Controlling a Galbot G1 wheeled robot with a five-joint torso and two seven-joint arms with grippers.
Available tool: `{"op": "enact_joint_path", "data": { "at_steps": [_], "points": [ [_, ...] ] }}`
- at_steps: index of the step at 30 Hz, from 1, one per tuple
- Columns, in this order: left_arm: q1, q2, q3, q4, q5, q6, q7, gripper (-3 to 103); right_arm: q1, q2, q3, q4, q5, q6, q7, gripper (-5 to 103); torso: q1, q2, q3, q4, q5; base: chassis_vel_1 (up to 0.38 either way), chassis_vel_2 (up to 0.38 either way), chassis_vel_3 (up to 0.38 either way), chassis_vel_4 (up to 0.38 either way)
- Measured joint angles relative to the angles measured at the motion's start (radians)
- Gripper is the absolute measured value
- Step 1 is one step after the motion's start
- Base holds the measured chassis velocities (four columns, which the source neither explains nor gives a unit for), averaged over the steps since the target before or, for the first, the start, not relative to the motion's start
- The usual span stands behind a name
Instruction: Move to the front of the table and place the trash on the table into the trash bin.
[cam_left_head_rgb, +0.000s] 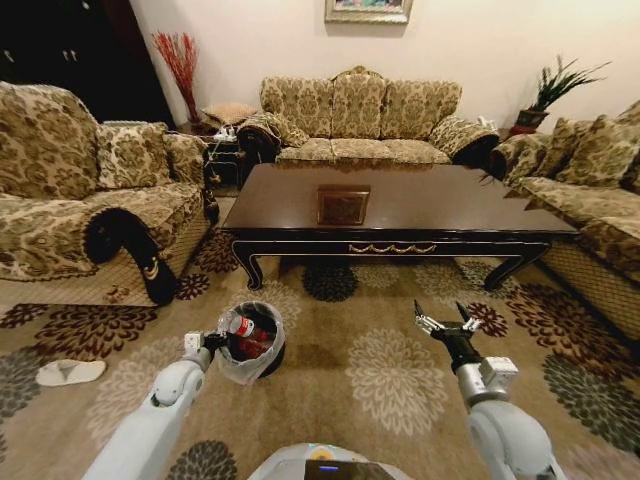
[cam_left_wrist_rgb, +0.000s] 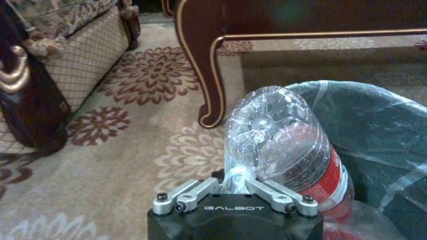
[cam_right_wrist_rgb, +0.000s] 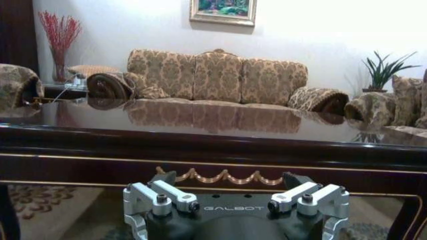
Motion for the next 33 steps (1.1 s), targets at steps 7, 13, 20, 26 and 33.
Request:
{"op": "enact_joint_path", "data": {
  "at_steps": [7,13,20,26,33],
  "points": [
    [-0.012,-0.007,0.008,0.014,0.0,-0.001,-0.002,1,-0.002,0.004,-0.009,-0.017,-0.021,0.036,-0.025,100,-0.009,-0.024,-0.015,-0.0004,0.0007,-0.154,-0.129,0.154,0.135],
    [-0.051,-0.003,0.027,0.049,-0.015,0.033,-0.058,1,-0.001,0.006,-0.013,-0.017,-0.03,0.036,-0.017,100,-0.016,-0.044,-0.028,0.0,-0.0006,-0.017,-0.016,0.001,0.007],
    [-0.111,-0.004,0.04,0.061,-0.081,0.135,-0.168,1,-0.015,0.011,-0.003,-0.021,-0.03,0.043,-0.014,100,-0.025,-0.071,-0.045,0.0001,0.0001,0.024,0.031,-0.005,-0.007],
    [-0.144,0.0,0.049,0.101,-0.1,0.17,-0.184,1,-0.033,0.011,0.004,-0.037,-0.037,0.083,-0.044,100,-0.034,-0.098,-0.063,-0.0002,-0.0001,0.0,0.0,0.0,0.0],
    [-0.148,-0.002,0.035,0.119,-0.138,0.166,-0.187,1,-0.034,0.008,-0.005,-0.048,-0.045,0.095,-0.059,100,-0.043,-0.122,-0.079,0.0001,0.0,0.0,0.0,0.0,0.0]
  ]
}}
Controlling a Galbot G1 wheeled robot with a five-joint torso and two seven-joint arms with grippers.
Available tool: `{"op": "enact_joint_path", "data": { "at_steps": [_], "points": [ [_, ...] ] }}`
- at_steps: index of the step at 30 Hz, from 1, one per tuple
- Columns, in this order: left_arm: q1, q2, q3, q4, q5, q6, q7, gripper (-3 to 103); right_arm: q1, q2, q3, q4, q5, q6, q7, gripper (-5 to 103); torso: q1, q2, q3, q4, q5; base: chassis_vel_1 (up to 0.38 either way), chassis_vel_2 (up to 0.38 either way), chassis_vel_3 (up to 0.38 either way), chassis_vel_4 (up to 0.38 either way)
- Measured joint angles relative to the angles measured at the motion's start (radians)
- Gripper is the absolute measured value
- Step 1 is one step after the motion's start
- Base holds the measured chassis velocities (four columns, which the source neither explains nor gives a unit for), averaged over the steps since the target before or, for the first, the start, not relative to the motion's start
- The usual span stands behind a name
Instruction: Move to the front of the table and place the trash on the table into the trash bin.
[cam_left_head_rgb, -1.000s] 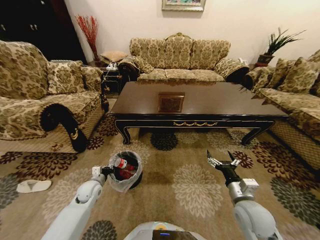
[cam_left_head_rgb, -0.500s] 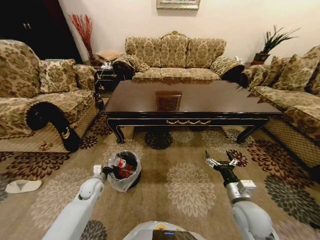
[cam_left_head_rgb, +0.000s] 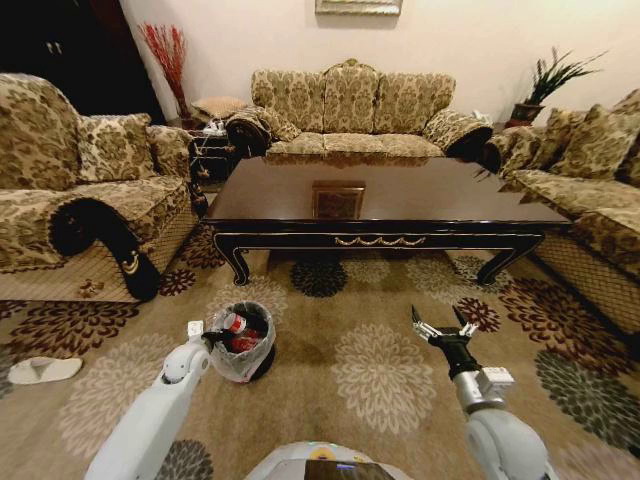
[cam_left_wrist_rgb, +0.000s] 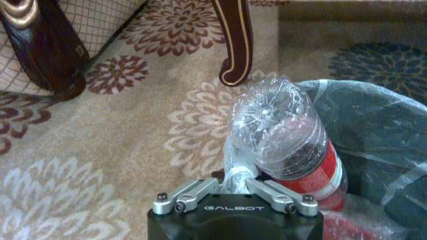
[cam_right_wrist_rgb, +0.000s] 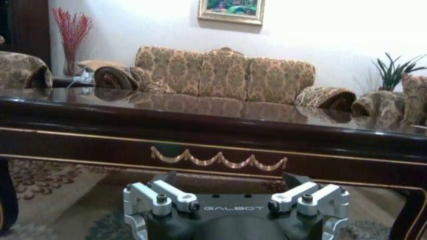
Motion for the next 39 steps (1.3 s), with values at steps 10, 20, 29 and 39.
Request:
{"op": "enact_joint_path", "data": {
  "at_steps": [10,20,29,39],
  "points": [
    [0.0,0.0,0.002,0.022,-0.042,-0.046,0.004,-1,0.001,0.003,-0.007,-0.009,-0.013,0.008,-0.004,100,-0.009,-0.031,-0.022,-0.0002,0.0001,0.0,0.0,0.0,0.0],
    [0.028,0.011,-0.02,-0.006,-0.046,-0.089,0.014,35,0.021,-0.005,-0.017,-0.013,-0.012,0.002,-0.004,100,-0.008,-0.029,-0.022,-0.0001,0.0005,0.0,0.0,0.0,0.0],
    [0.067,0.02,-0.063,-0.052,-0.063,-0.086,0.029,68,0.05,-0.016,-0.033,-0.022,0.0,-0.01,0.008,100,-0.007,-0.026,-0.019,-0.0001,-0.0001,0.0,0.0,0.0,0.0],
    [0.169,-0.01,-0.239,-0.298,-0.006,-0.203,0.049,99,0.052,-0.029,-0.025,0.006,0.011,-0.03,0.029,100,-0.006,-0.023,-0.018,-0.0002,0.0008,0.0,0.0,0.0,0.0]
  ]
}}
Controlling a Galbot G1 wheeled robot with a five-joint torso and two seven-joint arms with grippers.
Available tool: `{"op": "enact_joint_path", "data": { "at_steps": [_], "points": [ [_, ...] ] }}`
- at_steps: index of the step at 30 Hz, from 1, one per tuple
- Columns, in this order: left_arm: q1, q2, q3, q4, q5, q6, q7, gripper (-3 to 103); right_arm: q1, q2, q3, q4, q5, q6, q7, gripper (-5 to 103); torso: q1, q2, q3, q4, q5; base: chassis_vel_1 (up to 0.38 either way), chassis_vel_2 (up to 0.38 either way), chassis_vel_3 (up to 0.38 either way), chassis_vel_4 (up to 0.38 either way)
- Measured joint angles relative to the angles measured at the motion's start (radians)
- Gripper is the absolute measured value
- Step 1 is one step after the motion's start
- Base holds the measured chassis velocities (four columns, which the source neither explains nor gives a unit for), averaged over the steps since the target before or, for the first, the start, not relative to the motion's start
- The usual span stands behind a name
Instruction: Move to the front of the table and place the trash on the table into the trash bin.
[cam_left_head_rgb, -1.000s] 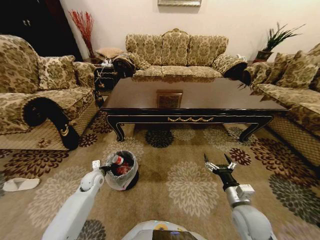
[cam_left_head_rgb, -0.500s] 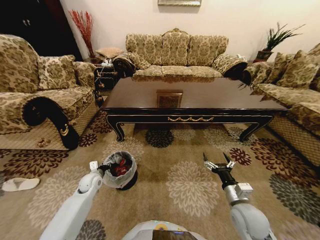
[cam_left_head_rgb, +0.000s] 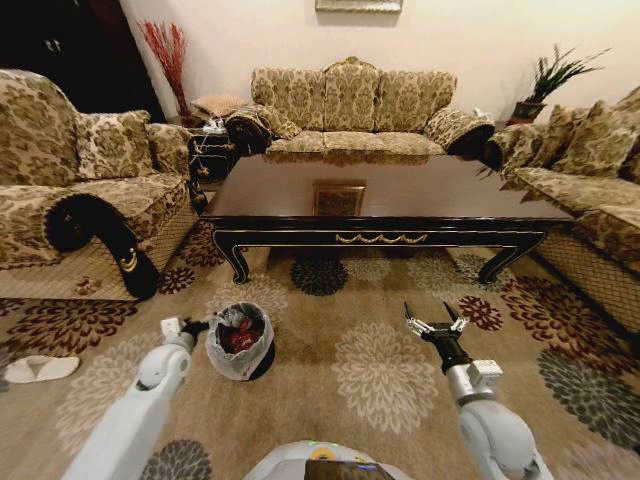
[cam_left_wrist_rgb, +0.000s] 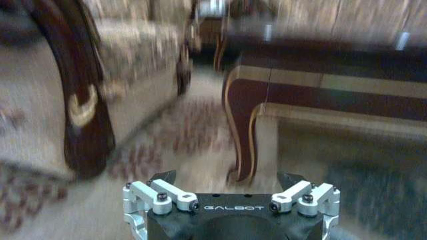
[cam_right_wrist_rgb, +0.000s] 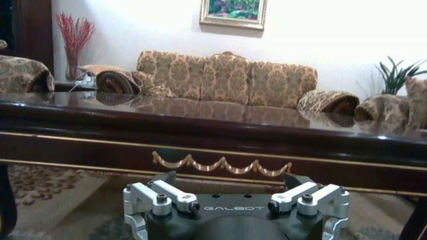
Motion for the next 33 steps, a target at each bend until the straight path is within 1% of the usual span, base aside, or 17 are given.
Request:
{"op": "enact_joint_path", "data": {
  "at_steps": [1,2,3,5,6,7,9,10,12,13,15,16,18,19,21,24,33],
  "points": [
    [0.029,-0.026,-0.028,-0.044,0.026,-0.04,0.012,100,-0.001,-0.001,0.002,0.008,-0.001,-0.006,0.004,100,0.0,0.0,0.0,0.0001,-0.0006,0.0,0.0,0.0,0.0],
    [0.029,-0.026,-0.028,-0.044,0.026,-0.04,0.012,100,-0.001,-0.001,0.002,0.008,-0.001,-0.006,0.004,100,0.0,0.0,0.0,0.0001,-0.0006,0.0,0.0,0.0,0.0],
    [0.052,-0.051,-0.046,-0.07,0.055,-0.073,0.021,100,-0.002,-0.002,0.004,0.015,-0.001,-0.012,0.008,100,0.0,0.0,0.0,-0.0001,-0.0003,0.0,0.0,0.0,0.0],
    [0.107,-0.106,-0.081,-0.114,0.142,-0.139,0.057,100,-0.004,-0.003,0.007,0.031,0.001,-0.031,0.02,100,0.0,0.001,0.001,-0.0001,-0.0005,0.0,0.0,0.0,0.0],
    [0.107,-0.106,-0.081,-0.114,0.142,-0.139,0.057,100,-0.004,-0.003,0.007,0.031,0.001,-0.031,0.02,100,0.0,0.001,0.001,-0.0001,-0.0005,0.0,0.0,0.0,0.0],
    [0.146,-0.137,-0.099,-0.132,0.201,-0.18,0.088,100,-0.004,-0.005,0.011,0.04,0.002,-0.042,0.027,100,0.0,0.001,0.001,0.0002,-0.0006,0.0,0.0,0.0,0.0],
    [0.213,-0.189,-0.113,-0.163,0.266,-0.225,0.122,100,-0.003,-0.009,0.024,0.05,0.001,-0.063,0.024,100,0.0,0.001,0.001,0.0004,-0.0008,0.0,0.0,0.0,0.0],
    [0.213,-0.189,-0.113,-0.163,0.266,-0.225,0.122,100,-0.003,-0.009,0.024,0.05,0.001,-0.063,0.024,100,0.0,0.001,0.001,0.0004,-0.0008,0.0,0.0,0.0,0.0],
    [0.247,-0.228,-0.114,-0.184,0.287,-0.24,0.127,100,-0.002,-0.013,0.032,0.053,0.004,-0.066,0.022,100,0.0,0.002,0.001,0.0003,-0.0006,0.0,0.0,0.0,0.0],
    [0.247,-0.228,-0.114,-0.184,0.287,-0.24,0.127,100,-0.002,-0.013,0.032,0.053,0.004,-0.066,0.022,100,0.0,0.002,0.001,0.0003,-0.0006,0.0,0.0,0.0,0.0],
    [0.268,-0.268,-0.112,-0.202,0.313,-0.255,0.129,100,-0.002,-0.019,0.035,0.054,0.013,-0.067,0.023,100,0.001,0.002,0.001,0.0001,-0.0006,0.0,0.0,0.0,0.0],
    [0.268,-0.268,-0.112,-0.202,0.313,-0.255,0.129,100,-0.002,-0.019,0.035,0.054,0.013,-0.067,0.023,100,0.001,0.002,0.001,0.0001,-0.0006,0.0,0.0,0.0,0.0],
    [0.281,-0.299,-0.106,-0.22,0.333,-0.262,0.129,100,-0.003,-0.023,0.034,0.053,0.018,-0.068,0.025,100,0.001,0.002,0.002,0.0002,-0.0006,0.0,0.0,0.0,0.0],
    [0.281,-0.299,-0.106,-0.22,0.333,-0.262,0.129,100,-0.003,-0.023,0.034,0.053,0.018,-0.068,0.025,100,0.001,0.002,0.002,0.0002,-0.0006,0.0,0.0,0.0,0.0],
    [0.296,-0.328,-0.1,-0.24,0.367,-0.266,0.128,100,-0.006,-0.023,0.027,0.055,0.018,-0.068,0.026,100,0.001,0.002,0.002,0.0001,-0.0008,-0.1,-0.086,0.083,0.086],
    [0.303,-0.343,-0.099,-0.255,0.388,-0.268,0.125,100,-0.009,-0.024,0.02,0.055,0.018,-0.067,0.028,100,0.001,0.002,0.002,0.0002,-0.0006,-0.145,-0.136,0.146,0.133],
    [0.314,-0.359,-0.095,-0.269,0.4,-0.28,0.095,100,-0.014,-0.029,0.007,0.069,0.016,-0.064,0.029,100,0.001,0.003,0.002,0.0001,-0.0005,-0.221,-0.234,0.243,0.24]
  ]
}}
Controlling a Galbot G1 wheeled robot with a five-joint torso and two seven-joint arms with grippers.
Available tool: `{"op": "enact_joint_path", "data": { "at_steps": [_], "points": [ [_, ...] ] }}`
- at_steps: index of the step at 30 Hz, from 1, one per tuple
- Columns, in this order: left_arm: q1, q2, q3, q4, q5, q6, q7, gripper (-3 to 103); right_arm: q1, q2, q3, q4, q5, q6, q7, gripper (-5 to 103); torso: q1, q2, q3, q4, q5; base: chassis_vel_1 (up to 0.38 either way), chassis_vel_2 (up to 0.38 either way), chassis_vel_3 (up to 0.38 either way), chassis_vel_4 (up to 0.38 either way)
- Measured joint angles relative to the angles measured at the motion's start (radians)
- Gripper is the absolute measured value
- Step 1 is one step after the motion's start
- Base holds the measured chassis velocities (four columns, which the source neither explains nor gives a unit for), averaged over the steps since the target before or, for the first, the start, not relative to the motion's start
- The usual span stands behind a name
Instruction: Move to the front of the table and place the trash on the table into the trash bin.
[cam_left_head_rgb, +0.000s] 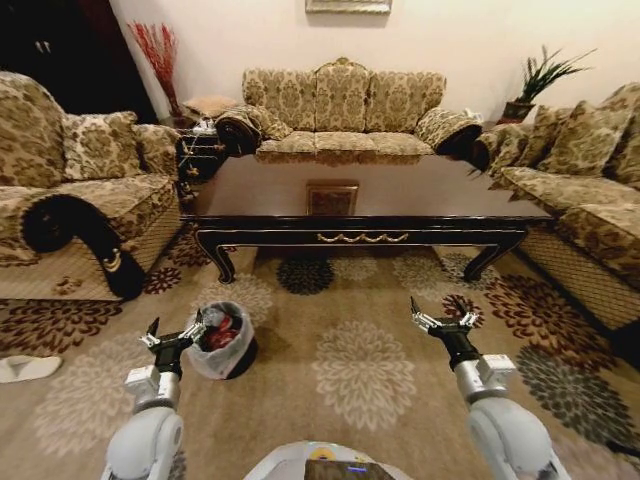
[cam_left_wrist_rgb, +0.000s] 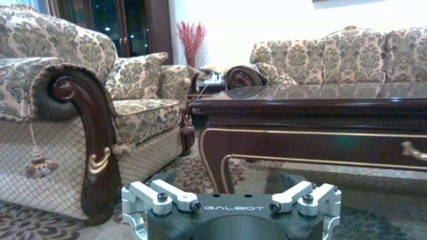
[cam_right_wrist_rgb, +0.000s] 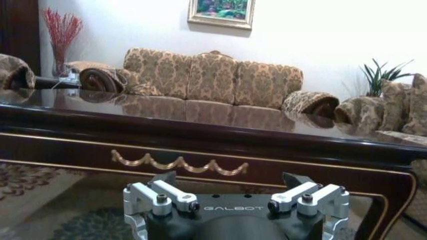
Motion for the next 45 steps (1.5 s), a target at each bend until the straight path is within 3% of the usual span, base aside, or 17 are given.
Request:
{"op": "enact_joint_path", "data": {
  "at_steps": [9,11,15,21,22,27,37,45],
  "points": [
    [0.006,-0.027,0.008,-0.019,0.012,-0.008,-0.013,100,-0.02,0.008,-0.03,0.014,-0.034,0.015,0.007,100,0.0,0.001,0.0,0.0001,0.0007,-0.328,-0.325,0.324,0.334],
    [0.01,-0.038,0.021,-0.024,0.022,-0.008,-0.023,100,-0.022,0.009,-0.044,0.008,-0.067,0.045,0.019,100,0.0,0.001,0.0,0.0,-0.0009,-0.324,-0.348,0.324,0.332],
    [0.016,-0.052,0.036,-0.038,0.04,-0.008,-0.03,100,-0.024,0.012,-0.052,0.007,-0.086,0.053,0.022,100,0.0,0.001,0.0,0.0001,0.0008,-0.239,-0.231,0.248,0.185],
    [0.012,-0.1,0.061,-0.055,0.1,0.0,-0.031,100,-0.023,0.02,-0.061,0.015,-0.09,0.051,0.039,100,0.0,0.001,0.0,-0.0002,-0.0002,-0.044,-0.078,0.044,0.04],
    [0.01,-0.108,0.065,-0.058,0.105,0.004,-0.031,100,-0.023,0.021,-0.06,0.016,-0.09,0.05,0.042,100,0.0,0.001,0.0,-0.0001,-0.0017,0.086,0.087,-0.036,-0.045],
    [-0.003,-0.13,0.077,-0.068,0.117,0.018,-0.04,100,-0.023,0.017,-0.046,0.016,-0.087,0.046,0.048,100,0.0,0.001,0.0,0.0002,-0.0007,0.102,0.09,0.005,-0.031],
    [-0.003,-0.112,0.094,-0.056,0.11,-0.014,-0.079,100,-0.016,0.021,-0.021,0.029,-0.06,0.021,0.062,100,0.0,0.001,0.0,0.0,-0.0005,0.008,-0.001,0.01,0.01],
    [-0.014,-0.059,0.135,-0.046,0.028,-0.034,0.003,100,-0.027,0.065,0.012,0.084,-0.025,-0.028,0.122,100,0.0,0.001,0.0,0.0001,-0.0004,0.0,0.0,0.0,0.0]
  ]
}}
